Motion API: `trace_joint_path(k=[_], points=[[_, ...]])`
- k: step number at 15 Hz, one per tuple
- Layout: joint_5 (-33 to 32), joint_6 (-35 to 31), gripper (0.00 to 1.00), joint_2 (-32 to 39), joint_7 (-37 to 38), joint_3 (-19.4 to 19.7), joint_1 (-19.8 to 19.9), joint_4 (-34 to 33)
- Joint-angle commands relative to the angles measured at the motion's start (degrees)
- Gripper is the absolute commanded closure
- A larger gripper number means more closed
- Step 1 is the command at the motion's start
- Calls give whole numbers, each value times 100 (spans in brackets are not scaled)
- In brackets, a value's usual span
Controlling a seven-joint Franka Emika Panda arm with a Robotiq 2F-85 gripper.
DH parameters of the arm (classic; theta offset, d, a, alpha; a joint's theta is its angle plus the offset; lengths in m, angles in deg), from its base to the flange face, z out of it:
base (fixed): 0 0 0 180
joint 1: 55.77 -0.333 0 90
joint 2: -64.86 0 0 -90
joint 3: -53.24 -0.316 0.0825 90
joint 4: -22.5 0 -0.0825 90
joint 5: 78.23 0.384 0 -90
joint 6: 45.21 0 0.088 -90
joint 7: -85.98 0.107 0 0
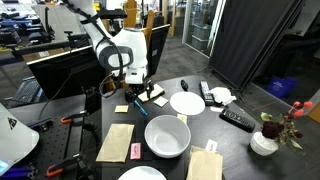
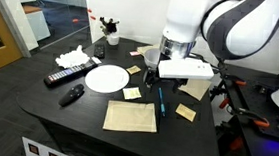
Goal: Put the marker in the bowl
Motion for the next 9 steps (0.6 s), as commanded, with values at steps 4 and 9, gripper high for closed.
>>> trace_joint_path(k=[4, 9], points=[[211, -205, 0, 252, 120, 39, -121, -16], [479, -266, 18, 471, 21, -58, -32, -93]])
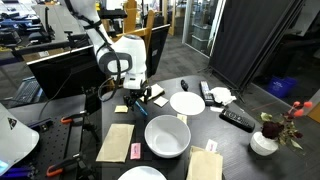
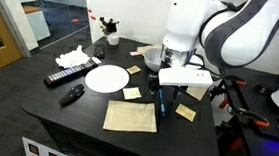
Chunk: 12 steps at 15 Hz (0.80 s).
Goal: Put the marker in the bowl
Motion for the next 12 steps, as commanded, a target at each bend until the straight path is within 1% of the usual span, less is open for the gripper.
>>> trace_joint_path(k=[1, 2, 3, 4, 5, 10, 11, 12], points=[[249, -185, 20, 186, -25, -64, 36, -85], [284, -190, 26, 216, -30, -66, 37, -96], [322, -189, 30, 244, -36, -70, 39, -110], [344, -185, 46, 262, -31, -61, 26, -118], [359, -206, 52, 274, -25, -48, 9, -132], [286, -168, 93, 217, 33, 58, -122, -204], [255, -127, 99, 180, 41, 91, -154, -202], [206, -83, 100, 120, 63, 158, -212, -183]])
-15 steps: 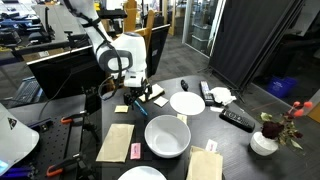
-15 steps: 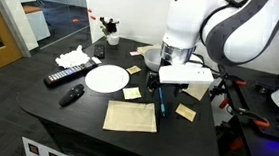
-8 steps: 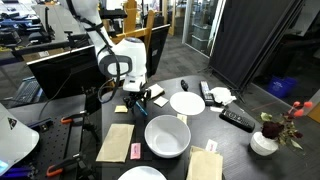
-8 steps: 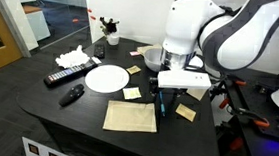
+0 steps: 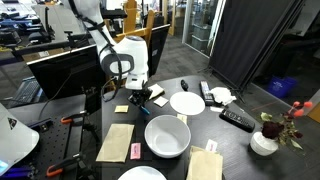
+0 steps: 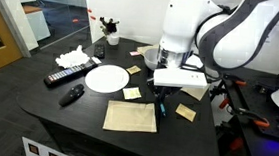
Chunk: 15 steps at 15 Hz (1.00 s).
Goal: Put the marker in the bowl
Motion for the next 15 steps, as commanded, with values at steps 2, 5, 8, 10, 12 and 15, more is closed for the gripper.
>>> trace_joint_path(k=[2, 5, 8, 10, 12, 15], points=[[-116, 71, 97, -204, 87, 309, -293, 77], [-363, 193, 97, -528, 104, 650, -506, 195], [-597, 471, 97, -994, -40, 776, -433, 245], [-748, 687, 97, -1349, -81, 766, -294, 273], [-927, 988, 97, -1714, -8, 766, -181, 279], [-1001, 1452, 97, -2173, -22, 611, 215, 248]])
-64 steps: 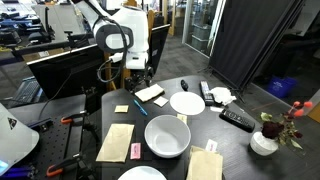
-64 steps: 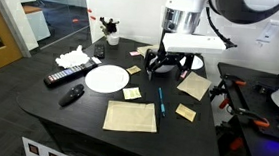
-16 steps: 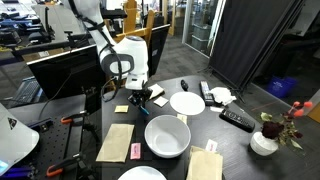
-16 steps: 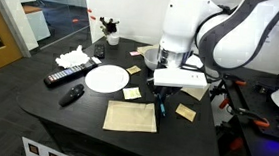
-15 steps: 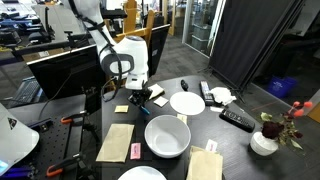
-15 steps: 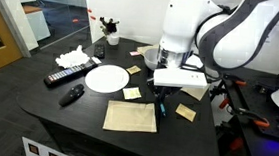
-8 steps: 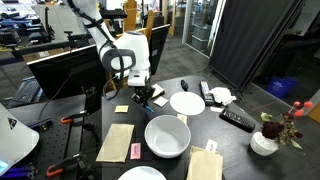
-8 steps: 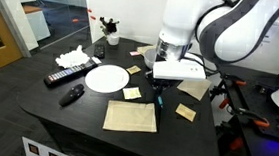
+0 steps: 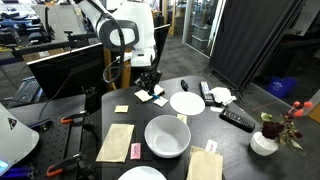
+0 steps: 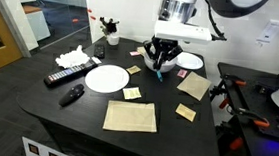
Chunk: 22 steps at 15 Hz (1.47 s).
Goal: Put the marker in the bowl
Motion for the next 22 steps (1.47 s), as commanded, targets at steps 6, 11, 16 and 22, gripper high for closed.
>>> trace_joint_path(k=[6, 11, 16, 22], points=[[197, 1003, 97, -1048, -405, -350, 1323, 104], [584, 1052, 97, -761, -786, -296, 1855, -55], [1283, 939, 97, -257, -1179, -291, 2143, -241], [1755, 795, 97, 229, -1206, -266, 2273, -522]])
